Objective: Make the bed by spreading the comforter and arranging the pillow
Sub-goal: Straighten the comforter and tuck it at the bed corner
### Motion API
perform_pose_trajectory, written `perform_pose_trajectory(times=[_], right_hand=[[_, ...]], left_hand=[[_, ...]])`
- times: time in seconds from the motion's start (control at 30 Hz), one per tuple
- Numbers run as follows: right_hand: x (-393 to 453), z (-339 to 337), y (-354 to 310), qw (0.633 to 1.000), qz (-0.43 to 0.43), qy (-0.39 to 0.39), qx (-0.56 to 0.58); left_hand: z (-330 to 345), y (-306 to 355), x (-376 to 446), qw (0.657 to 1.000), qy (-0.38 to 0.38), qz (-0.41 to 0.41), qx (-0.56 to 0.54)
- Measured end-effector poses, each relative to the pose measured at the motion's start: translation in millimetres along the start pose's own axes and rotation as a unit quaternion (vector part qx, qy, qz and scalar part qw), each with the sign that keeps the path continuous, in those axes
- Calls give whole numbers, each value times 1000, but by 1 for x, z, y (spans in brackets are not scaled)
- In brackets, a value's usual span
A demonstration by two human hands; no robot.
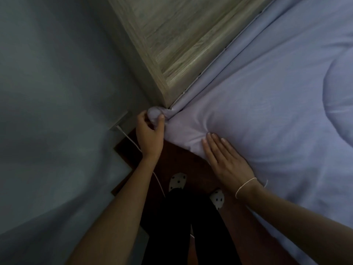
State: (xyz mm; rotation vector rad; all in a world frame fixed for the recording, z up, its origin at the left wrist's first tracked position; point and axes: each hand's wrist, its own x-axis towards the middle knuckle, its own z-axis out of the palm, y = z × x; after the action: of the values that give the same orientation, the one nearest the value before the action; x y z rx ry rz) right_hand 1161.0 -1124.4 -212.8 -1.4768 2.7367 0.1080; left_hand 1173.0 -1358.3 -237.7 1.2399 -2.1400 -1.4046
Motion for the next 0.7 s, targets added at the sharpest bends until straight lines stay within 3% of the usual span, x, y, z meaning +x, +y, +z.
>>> perform_pose_trajectory(times=[0.17,0.27,0.43,0.53,0.6,0.7], right_hand=[[-3,-5,0,995,-41,50,70],[-14,-7,-23,989,-22,69,133],[-7,9,-31,993,0,-52,102],[7,-18,-19,989,-27,-69,128],[9,-52,1,981,-10,4,195],[11,-83,77,971,100,122,181]], left_hand=[[-5,-6,10,995,-36,57,75],[-5,-16,25,992,-41,10,116],[5,-34,34,975,-90,-112,171],[4,-25,13,968,-33,-137,209],[-3,3,-24,982,24,-37,185],[-5,54,-72,973,-40,205,95]])
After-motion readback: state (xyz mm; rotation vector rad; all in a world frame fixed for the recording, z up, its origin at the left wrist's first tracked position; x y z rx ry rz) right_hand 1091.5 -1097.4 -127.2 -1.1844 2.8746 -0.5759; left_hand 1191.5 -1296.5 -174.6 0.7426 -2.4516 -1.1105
